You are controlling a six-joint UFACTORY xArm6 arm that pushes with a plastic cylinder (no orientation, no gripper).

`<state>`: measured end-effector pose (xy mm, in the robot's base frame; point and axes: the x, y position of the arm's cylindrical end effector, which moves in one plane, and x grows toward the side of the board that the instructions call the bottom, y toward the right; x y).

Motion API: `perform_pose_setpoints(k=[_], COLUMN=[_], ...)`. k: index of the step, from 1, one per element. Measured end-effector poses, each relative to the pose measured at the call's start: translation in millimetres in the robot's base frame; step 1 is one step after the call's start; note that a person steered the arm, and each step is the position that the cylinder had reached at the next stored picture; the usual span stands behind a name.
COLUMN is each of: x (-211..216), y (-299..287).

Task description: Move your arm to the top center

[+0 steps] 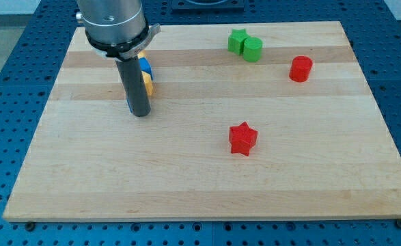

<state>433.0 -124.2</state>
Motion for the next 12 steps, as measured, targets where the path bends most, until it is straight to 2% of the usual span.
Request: perform_pose_setpoints(k=[6, 8, 9, 11, 12], x=[0.8, -0.3, -26.0, -104.3, -138.5], y=[48.2, 131.6, 135.0, 73.1, 68.6])
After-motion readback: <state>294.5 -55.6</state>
